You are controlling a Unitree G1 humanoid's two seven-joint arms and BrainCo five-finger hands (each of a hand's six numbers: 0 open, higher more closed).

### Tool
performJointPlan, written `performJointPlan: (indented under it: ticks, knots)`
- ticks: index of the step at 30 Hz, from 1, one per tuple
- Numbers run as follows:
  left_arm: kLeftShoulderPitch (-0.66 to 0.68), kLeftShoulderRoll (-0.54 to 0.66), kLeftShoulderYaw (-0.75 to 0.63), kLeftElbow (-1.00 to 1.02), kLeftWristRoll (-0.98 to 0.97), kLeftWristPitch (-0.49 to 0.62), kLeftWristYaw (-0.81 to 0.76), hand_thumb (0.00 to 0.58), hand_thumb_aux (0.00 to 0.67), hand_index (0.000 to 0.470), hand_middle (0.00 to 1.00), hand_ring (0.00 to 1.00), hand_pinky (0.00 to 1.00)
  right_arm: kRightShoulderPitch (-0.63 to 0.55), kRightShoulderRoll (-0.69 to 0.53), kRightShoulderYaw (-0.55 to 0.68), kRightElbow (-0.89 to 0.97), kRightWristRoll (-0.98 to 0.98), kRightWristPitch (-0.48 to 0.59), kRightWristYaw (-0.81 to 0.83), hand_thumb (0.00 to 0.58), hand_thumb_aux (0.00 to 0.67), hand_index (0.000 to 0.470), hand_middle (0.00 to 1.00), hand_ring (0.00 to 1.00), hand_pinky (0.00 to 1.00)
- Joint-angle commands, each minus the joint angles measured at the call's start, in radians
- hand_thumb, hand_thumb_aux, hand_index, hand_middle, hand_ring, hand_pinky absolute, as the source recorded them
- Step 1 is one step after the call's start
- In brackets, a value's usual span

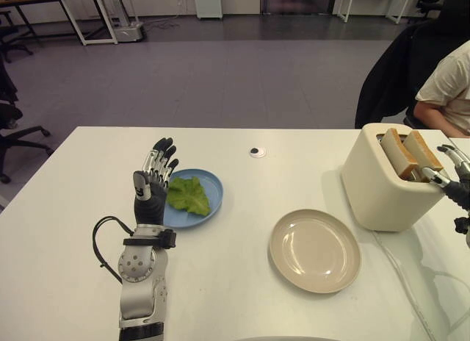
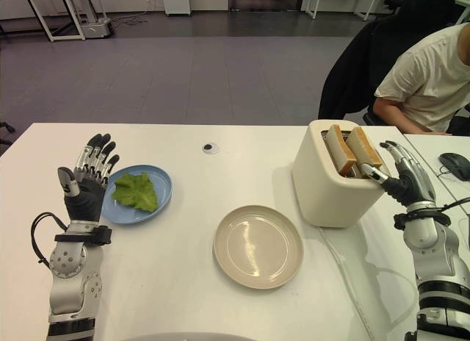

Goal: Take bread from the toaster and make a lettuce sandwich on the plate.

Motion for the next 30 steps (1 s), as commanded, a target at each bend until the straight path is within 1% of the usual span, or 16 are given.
performJointPlan:
  ticks: [1,3,4,5,6,7,9,10,11,12,13,20,23,30]
  knots:
    - [0.007,-0.002,0.004,-0.005,0.002,0.005,0.003,0.000,0.000,0.000,0.00,0.00,0.00,-0.013,-0.008,0.034,-0.066,-0.048,0.048,-0.013,0.265,0.176,0.123,0.00,0.00,0.00]
    - [0.007,-0.003,0.004,-0.004,0.003,0.002,0.004,0.000,0.000,0.000,0.00,0.00,0.00,-0.008,-0.010,0.040,-0.089,-0.053,0.073,-0.015,0.268,0.179,0.125,0.00,0.00,0.00]
    - [0.008,-0.004,0.003,-0.008,0.003,0.003,0.005,0.000,0.000,0.000,0.00,0.00,0.00,-0.004,-0.010,0.042,-0.102,-0.055,0.088,-0.012,0.294,0.200,0.140,0.00,0.00,0.00]
    - [0.009,-0.006,0.002,-0.013,0.004,0.005,0.007,0.000,0.000,0.000,0.00,0.00,0.00,-0.002,-0.010,0.043,-0.114,-0.055,0.102,-0.007,0.346,0.244,0.171,0.00,0.00,0.00]
    - [0.010,-0.007,0.000,-0.017,0.005,0.007,0.010,0.000,0.000,0.000,0.00,0.00,0.00,-0.002,-0.010,0.045,-0.123,-0.054,0.113,-0.002,0.429,0.328,0.230,0.00,0.00,0.00]
    - [0.012,-0.009,-0.002,-0.023,0.007,0.008,0.012,0.000,0.000,0.000,0.00,0.00,0.00,-0.002,-0.009,0.047,-0.133,-0.052,0.127,0.005,0.449,0.352,0.247,0.00,0.00,0.00]
    - [0.019,-0.013,-0.004,-0.030,0.008,0.008,0.015,0.000,0.000,0.000,0.00,0.00,0.00,-0.004,-0.004,0.051,-0.155,-0.045,0.155,0.021,0.521,0.457,0.321,0.00,0.00,0.00]
    - [0.021,-0.015,-0.004,-0.031,0.009,0.007,0.016,0.000,0.000,0.000,0.00,0.00,0.00,-0.006,-0.001,0.053,-0.167,-0.044,0.168,0.028,0.541,0.497,0.348,0.00,0.00,0.00]
    - [0.024,-0.016,-0.004,-0.033,0.009,0.007,0.016,0.000,0.000,0.000,0.00,0.00,0.00,-0.006,0.002,0.054,-0.184,-0.042,0.182,0.034,0.565,0.562,0.394,0.00,0.00,0.00]
    - [0.026,-0.017,-0.005,-0.035,0.009,0.008,0.017,0.000,0.000,0.000,0.00,0.00,0.00,-0.005,0.003,0.054,-0.203,-0.040,0.193,0.041,0.574,0.604,0.424,0.00,0.00,0.00]
    - [0.029,-0.018,-0.004,-0.038,0.009,0.009,0.018,0.000,0.000,0.000,0.00,0.00,0.00,-0.007,0.004,0.054,-0.221,-0.039,0.202,0.047,0.580,0.670,0.470,0.00,0.00,0.00]
    - [0.048,-0.026,-0.010,-0.068,0.017,0.016,0.032,0.000,0.000,0.000,0.00,0.00,0.00,-0.029,0.007,0.022,-0.374,0.010,0.285,0.113,0.580,0.670,0.470,0.00,0.00,0.00]
    - [0.061,-0.034,-0.012,-0.084,0.022,0.018,0.037,0.000,0.000,0.000,0.00,0.00,0.00,-0.050,0.004,-0.013,-0.427,0.075,0.332,0.168,0.580,0.670,0.470,0.00,0.00,0.00]
    - [0.072,-0.043,-0.019,-0.103,0.026,0.027,0.042,0.000,0.000,0.000,0.00,0.00,0.00,-0.112,0.000,-0.109,-0.472,0.258,0.436,0.286,0.580,0.670,0.470,0.00,0.00,0.00]
